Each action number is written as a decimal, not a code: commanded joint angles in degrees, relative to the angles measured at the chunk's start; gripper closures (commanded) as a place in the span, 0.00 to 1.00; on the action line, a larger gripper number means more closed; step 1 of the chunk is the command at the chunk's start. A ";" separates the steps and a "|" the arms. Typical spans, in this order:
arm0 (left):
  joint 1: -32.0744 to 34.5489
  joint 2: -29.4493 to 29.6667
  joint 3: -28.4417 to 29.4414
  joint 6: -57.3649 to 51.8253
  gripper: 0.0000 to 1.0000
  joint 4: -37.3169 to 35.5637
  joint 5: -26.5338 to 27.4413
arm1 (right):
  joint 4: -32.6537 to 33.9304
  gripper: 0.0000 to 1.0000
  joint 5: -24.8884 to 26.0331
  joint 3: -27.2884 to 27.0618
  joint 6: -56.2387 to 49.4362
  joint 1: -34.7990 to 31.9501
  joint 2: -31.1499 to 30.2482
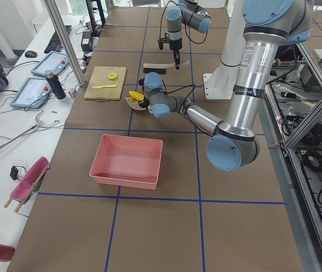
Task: Sweep and dump trash into bin
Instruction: 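Lift the brush away from the dustpan with the right gripper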
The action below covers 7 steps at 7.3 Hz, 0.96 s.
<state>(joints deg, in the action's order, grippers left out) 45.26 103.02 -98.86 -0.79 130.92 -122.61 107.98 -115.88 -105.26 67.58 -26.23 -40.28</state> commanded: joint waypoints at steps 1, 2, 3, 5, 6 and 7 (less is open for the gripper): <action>0.09 -0.18 0.07 1.75 1.00 3.27 0.00 | 5.90 1.00 -0.57 -10.61 -6.18 -3.29 -9.32; 0.09 -0.36 0.16 2.28 1.00 4.33 0.00 | 6.10 1.00 -1.10 -14.67 -8.76 -7.21 -14.42; 0.09 -0.53 0.59 2.37 1.00 6.35 0.09 | 6.27 1.00 -0.58 -16.97 -8.87 -9.17 -18.04; 0.09 -0.71 1.47 6.21 1.00 11.96 0.09 | 6.19 1.00 -0.14 -18.04 -10.61 -9.54 -22.53; 1.31 -0.71 1.48 8.41 1.00 13.82 0.09 | 6.19 1.00 -0.23 -19.53 -14.89 -11.71 -26.22; 4.28 -0.71 1.21 8.61 1.00 13.92 -0.43 | 5.75 1.00 -1.36 -20.24 -19.90 -14.26 -29.82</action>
<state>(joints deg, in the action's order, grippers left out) 46.95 102.33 -97.52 6.54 143.64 -122.65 114.07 -116.40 -124.31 53.02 -37.82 -65.72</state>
